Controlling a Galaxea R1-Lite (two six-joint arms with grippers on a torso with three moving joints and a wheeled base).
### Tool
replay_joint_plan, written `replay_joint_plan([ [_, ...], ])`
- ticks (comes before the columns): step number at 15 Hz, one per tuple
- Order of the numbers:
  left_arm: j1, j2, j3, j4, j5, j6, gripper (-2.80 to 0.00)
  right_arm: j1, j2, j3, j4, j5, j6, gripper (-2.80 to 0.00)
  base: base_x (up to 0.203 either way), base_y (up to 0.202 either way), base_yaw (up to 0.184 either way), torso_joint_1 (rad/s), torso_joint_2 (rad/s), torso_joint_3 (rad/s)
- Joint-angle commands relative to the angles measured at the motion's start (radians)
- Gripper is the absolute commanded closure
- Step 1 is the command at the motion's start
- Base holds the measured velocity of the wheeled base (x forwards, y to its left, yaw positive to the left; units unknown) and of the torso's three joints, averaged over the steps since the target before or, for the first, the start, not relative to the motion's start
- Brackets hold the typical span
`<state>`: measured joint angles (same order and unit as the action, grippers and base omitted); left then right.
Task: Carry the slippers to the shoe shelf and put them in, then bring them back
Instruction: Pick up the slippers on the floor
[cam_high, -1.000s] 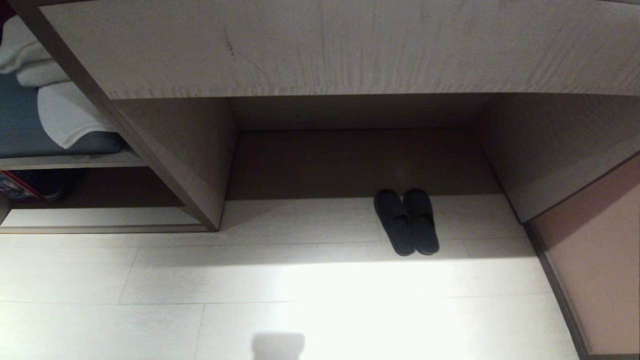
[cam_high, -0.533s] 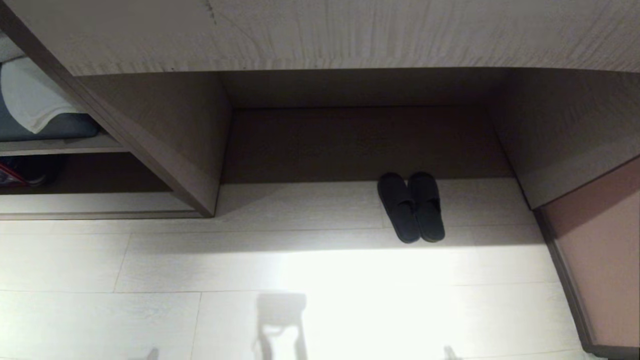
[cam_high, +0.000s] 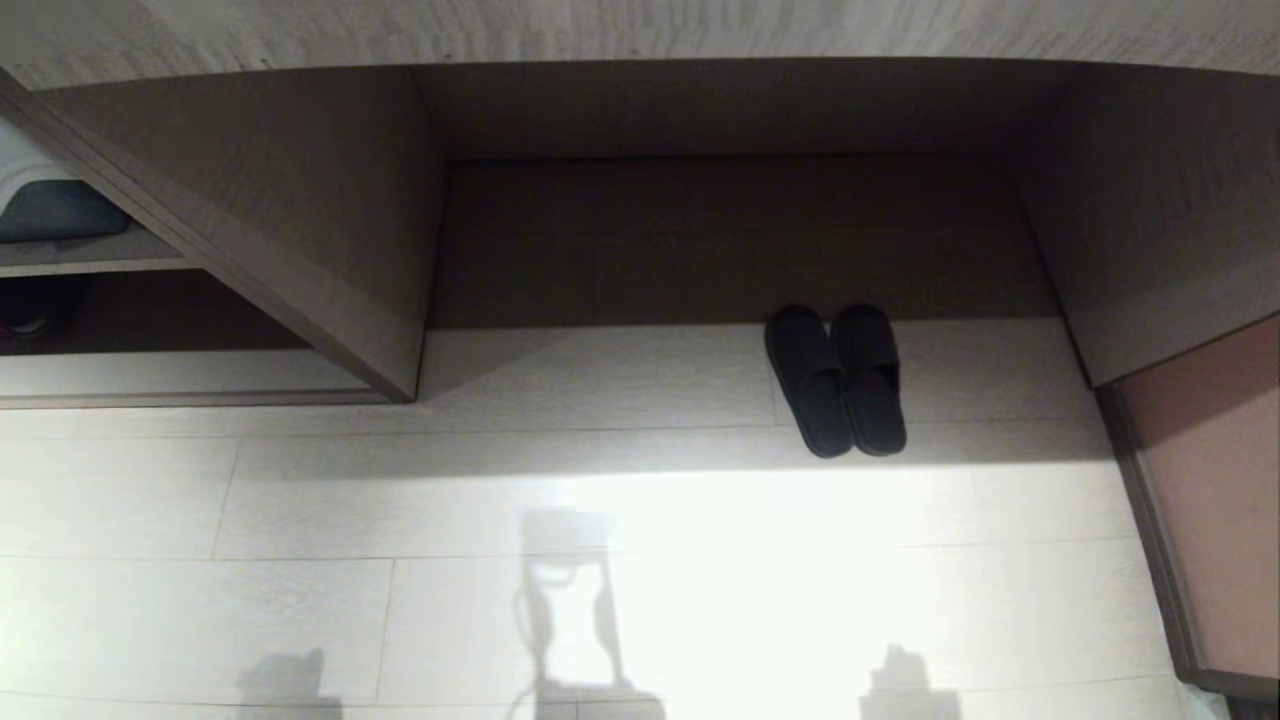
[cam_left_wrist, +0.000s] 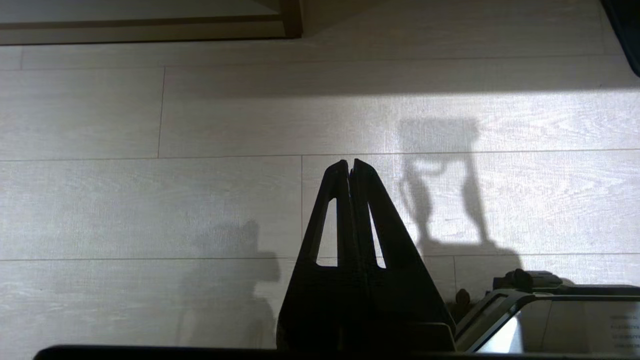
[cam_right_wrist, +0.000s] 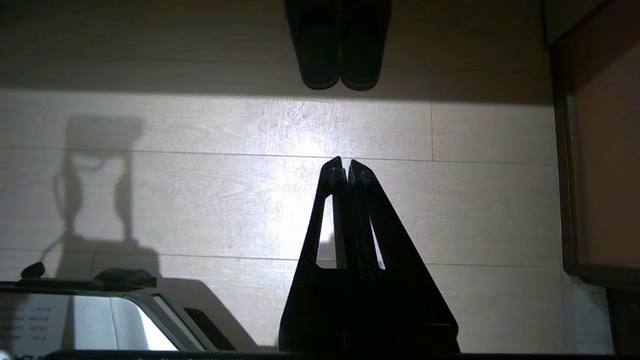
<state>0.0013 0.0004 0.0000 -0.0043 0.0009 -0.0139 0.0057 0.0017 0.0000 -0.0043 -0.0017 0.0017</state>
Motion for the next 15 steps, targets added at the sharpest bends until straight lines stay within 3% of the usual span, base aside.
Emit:
replay_joint_plan([
  [1,0.0,0.0,0.0,0.0,0.001,0.0,0.0,0.0,0.0,0.002,0.0,0.0,0.0,0.0,0.0,0.0,0.0,-0.002,0.0,-0.192],
  [15,0.0,0.0,0.0,0.0,0.001,0.0,0.0,0.0,0.0,0.002,0.0,0.0,0.0,0.0,0.0,0.0,0.0,0.001,0.0,-0.199],
])
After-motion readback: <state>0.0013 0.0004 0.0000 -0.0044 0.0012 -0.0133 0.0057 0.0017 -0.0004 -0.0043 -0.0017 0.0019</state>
